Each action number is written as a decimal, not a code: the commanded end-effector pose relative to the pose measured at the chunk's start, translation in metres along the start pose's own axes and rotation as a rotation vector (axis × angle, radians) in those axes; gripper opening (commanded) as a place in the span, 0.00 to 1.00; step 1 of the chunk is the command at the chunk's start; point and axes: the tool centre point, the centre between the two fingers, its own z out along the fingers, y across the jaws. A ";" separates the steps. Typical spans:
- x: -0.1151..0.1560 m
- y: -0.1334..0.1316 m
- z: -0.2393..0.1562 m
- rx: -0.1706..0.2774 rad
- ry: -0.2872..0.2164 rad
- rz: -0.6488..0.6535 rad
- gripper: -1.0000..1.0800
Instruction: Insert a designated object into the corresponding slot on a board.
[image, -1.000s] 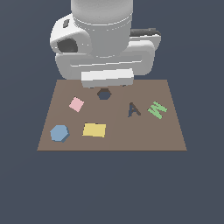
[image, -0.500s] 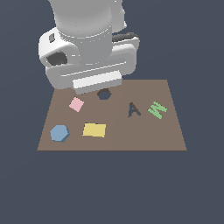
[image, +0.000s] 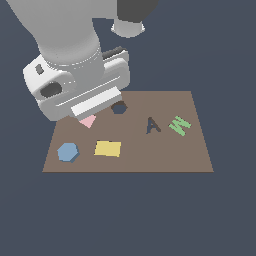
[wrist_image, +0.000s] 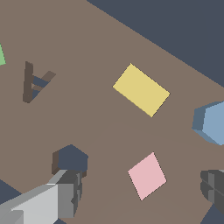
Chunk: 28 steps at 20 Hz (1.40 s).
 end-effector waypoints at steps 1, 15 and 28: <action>-0.003 0.012 0.007 0.000 -0.001 -0.082 0.96; 0.003 0.083 0.044 -0.003 -0.007 -0.548 0.96; 0.024 0.121 0.066 -0.005 -0.011 -0.828 0.96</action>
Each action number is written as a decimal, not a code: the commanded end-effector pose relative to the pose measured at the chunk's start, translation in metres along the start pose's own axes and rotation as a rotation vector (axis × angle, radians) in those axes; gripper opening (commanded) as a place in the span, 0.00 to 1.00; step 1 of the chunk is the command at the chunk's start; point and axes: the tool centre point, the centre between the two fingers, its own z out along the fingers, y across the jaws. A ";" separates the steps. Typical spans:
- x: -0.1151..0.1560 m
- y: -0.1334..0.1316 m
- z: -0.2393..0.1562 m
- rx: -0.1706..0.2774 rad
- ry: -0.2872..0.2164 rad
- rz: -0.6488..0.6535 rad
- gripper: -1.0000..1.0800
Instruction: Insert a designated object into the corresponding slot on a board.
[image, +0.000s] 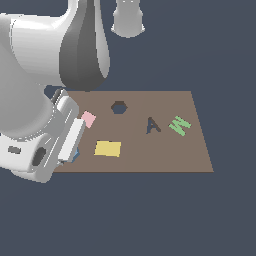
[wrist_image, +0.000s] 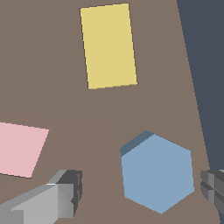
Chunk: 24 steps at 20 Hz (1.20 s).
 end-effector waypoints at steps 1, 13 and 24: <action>0.000 0.006 0.003 -0.001 -0.001 -0.037 0.96; -0.001 0.013 0.008 -0.001 -0.001 -0.084 0.96; 0.000 0.014 0.026 -0.001 -0.001 -0.088 0.00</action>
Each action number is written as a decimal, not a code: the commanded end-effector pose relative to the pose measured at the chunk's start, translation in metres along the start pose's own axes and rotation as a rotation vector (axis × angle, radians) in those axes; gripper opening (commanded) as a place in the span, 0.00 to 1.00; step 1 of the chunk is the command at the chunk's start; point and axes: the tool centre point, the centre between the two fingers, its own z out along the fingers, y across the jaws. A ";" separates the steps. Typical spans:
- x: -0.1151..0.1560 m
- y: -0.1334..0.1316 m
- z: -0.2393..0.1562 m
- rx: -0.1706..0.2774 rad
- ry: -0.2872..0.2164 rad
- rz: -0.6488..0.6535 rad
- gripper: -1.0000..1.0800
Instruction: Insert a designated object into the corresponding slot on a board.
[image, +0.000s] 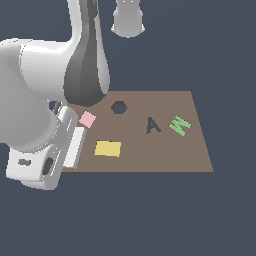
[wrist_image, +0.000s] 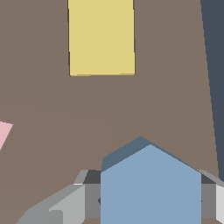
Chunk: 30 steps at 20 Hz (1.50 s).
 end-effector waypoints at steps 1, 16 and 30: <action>0.000 0.000 0.001 0.000 0.000 0.000 0.00; 0.000 -0.001 -0.002 0.001 0.000 0.004 0.00; 0.004 -0.031 -0.003 0.001 0.000 0.129 0.00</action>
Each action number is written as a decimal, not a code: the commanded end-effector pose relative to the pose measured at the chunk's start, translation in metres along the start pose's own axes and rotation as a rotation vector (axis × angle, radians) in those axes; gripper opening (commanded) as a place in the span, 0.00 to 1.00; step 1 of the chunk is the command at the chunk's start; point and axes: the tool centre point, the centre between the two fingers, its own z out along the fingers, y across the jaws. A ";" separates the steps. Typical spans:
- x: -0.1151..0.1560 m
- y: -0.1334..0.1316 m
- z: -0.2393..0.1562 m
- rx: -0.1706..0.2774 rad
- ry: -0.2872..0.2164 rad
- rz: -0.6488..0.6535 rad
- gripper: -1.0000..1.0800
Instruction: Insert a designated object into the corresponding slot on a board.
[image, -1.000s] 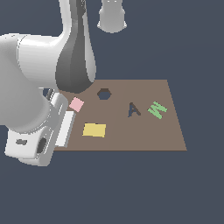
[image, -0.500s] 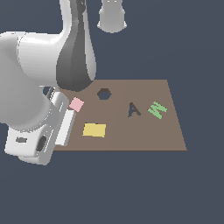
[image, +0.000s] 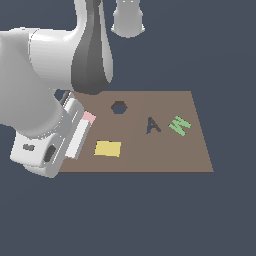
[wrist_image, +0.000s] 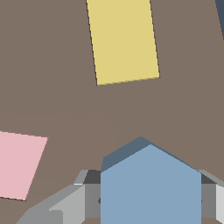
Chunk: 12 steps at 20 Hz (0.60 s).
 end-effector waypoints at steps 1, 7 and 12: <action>0.001 -0.009 -0.001 -0.001 0.000 0.039 0.00; 0.006 -0.040 -0.002 -0.001 0.000 0.169 0.00; 0.017 -0.072 -0.003 -0.001 0.000 0.308 0.00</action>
